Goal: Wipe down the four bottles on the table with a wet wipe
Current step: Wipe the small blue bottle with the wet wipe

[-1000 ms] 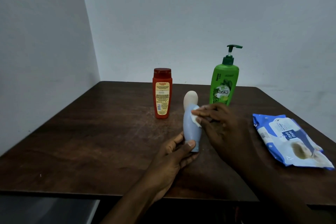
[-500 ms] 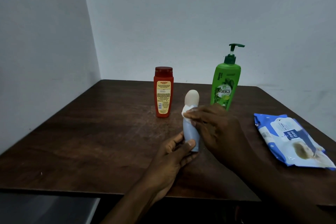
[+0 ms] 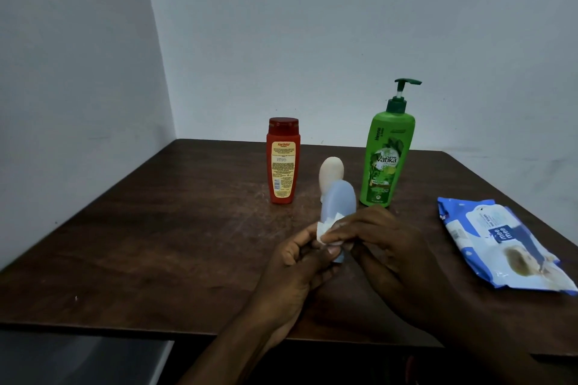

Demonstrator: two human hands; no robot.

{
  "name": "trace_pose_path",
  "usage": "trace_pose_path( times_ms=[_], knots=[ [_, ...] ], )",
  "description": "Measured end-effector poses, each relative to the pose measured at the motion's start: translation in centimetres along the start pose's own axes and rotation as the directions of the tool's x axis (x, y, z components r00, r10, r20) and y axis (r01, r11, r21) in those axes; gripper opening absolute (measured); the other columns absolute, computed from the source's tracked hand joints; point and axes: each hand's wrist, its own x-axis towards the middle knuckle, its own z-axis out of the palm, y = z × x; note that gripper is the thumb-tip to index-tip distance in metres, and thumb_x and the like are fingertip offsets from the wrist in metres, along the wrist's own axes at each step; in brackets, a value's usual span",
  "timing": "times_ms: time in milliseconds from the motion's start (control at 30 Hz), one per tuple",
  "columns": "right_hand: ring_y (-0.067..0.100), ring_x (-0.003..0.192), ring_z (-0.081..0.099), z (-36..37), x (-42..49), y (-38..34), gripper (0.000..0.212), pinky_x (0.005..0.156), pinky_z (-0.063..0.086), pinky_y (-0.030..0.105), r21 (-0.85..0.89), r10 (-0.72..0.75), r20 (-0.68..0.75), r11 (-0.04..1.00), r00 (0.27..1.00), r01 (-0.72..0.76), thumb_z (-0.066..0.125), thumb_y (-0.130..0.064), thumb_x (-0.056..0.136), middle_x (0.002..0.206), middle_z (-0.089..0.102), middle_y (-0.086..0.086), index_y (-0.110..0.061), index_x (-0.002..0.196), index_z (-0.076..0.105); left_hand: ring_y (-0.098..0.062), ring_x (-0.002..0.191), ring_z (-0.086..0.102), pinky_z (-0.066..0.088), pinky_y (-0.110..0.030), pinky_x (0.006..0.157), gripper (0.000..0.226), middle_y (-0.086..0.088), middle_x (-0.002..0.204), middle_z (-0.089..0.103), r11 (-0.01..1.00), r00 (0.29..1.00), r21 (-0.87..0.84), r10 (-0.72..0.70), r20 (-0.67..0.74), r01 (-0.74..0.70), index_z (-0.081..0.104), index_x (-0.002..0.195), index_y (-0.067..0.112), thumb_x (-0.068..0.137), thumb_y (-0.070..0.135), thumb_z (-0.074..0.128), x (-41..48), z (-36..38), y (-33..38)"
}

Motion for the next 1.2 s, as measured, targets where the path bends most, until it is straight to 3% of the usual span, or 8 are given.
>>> trace_pose_path(
  times_ms=[167,300,433,667,767,933,1067,1200],
  knots=[
    [0.006,0.106,0.067,0.9,-1.0,0.9,0.033,0.093,0.051,0.019,0.204,0.184,-0.139,0.967,0.973,-0.154,0.071,0.007,0.084,0.109,0.072,-0.01,-0.021,0.101,0.076,-0.019,0.107,0.072,0.059,-0.026,0.079,0.046,-0.007,0.117,0.075,0.998,0.999,-0.061,-0.009,-0.033,0.007,0.062,0.124,0.017,0.079,0.017,0.073,0.1,-0.2,0.2],
    [0.005,0.105,0.069,2.4,-1.4,1.3,0.042,0.09,0.053,0.017,0.368,0.399,-0.166,0.873,0.902,-0.319,0.074,0.008,0.081,0.108,0.075,-0.011,-0.029,0.099,0.077,-0.02,0.106,0.072,0.059,-0.026,0.08,0.045,-0.005,0.114,0.076,0.997,0.999,0.069,-0.023,-0.045,0.026,0.061,0.123,0.02,0.08,0.021,0.074,0.0,-0.5,0.6],
    [0.003,0.096,0.072,3.7,-0.7,1.5,0.038,0.082,0.057,0.018,0.5,0.595,-0.026,0.703,0.803,-0.505,0.079,-0.004,0.079,0.103,0.076,-0.017,-0.038,0.095,0.076,-0.014,0.105,0.072,0.059,-0.025,0.081,0.038,0.003,0.113,0.076,0.947,0.996,0.317,-0.029,-0.088,0.056,0.06,0.125,0.027,0.089,0.02,0.071,0.2,-2.0,1.9],
    [0.016,0.088,0.076,8.0,3.7,2.1,0.034,0.071,0.063,0.03,0.55,0.722,0.241,0.448,0.648,-0.705,0.08,0.002,0.077,0.093,0.079,-0.001,-0.023,0.099,0.075,-0.006,0.097,0.07,0.058,-0.027,0.082,0.042,0.01,0.109,0.073,0.782,0.965,0.604,0.009,-0.261,0.155,0.059,0.125,0.035,0.087,0.026,0.074,1.3,-6.1,5.7],
    [0.011,0.087,0.074,10.4,6.3,2.5,0.034,0.074,0.063,0.029,0.428,0.719,0.301,0.485,0.627,-0.762,0.075,-0.004,0.085,0.103,0.075,-0.002,-0.021,0.114,0.071,-0.009,0.101,0.067,0.055,-0.025,0.08,0.04,0.006,0.115,0.068,0.716,0.954,0.676,0.047,-0.295,0.174,0.058,0.126,0.029,0.089,0.022,0.072,2.5,-8.2,7.0],
    [0.01,0.081,0.068,14.0,9.8,3.0,0.034,0.051,0.05,0.011,0.322,0.721,0.31,0.534,0.62,-0.782,0.064,-0.009,0.094,0.107,0.071,-0.003,-0.019,0.126,0.066,-0.013,0.098,0.067,0.056,-0.024,0.074,0.036,0.0,0.112,0.068,0.678,0.92,0.709,0.128,-0.37,0.191,0.06,0.125,0.018,0.091,0.015,0.071,5.3,-11.8,8.0],
    [0.023,0.103,0.069,16.3,11.4,3.4,0.037,0.092,0.058,0.037,0.257,0.713,0.275,0.592,0.645,-0.764,0.063,-0.006,0.093,0.122,0.07,0.003,-0.017,0.128,0.066,-0.018,0.101,0.069,0.057,-0.044,0.094,0.034,-0.002,0.109,0.072,0.676,0.904,0.707,0.142,-0.404,0.21,0.064,0.12,0.019,0.088,0.014,0.074,7.2,-14.4,8.3],
    [0.022,0.103,0.07,17.5,11.9,3.9,0.039,0.095,0.057,0.038,0.274,0.71,0.248,0.601,0.659,-0.751,0.066,-0.005,0.089,0.12,0.072,0.004,-0.016,0.127,0.067,-0.022,0.101,0.07,0.055,-0.049,0.096,0.033,-0.002,0.108,0.073,0.656,0.896,0.731,0.19,-0.401,0.188,0.066,0.118,0.019,0.086,0.015,0.075,8.6,-15.8,7.9]
  ],
)
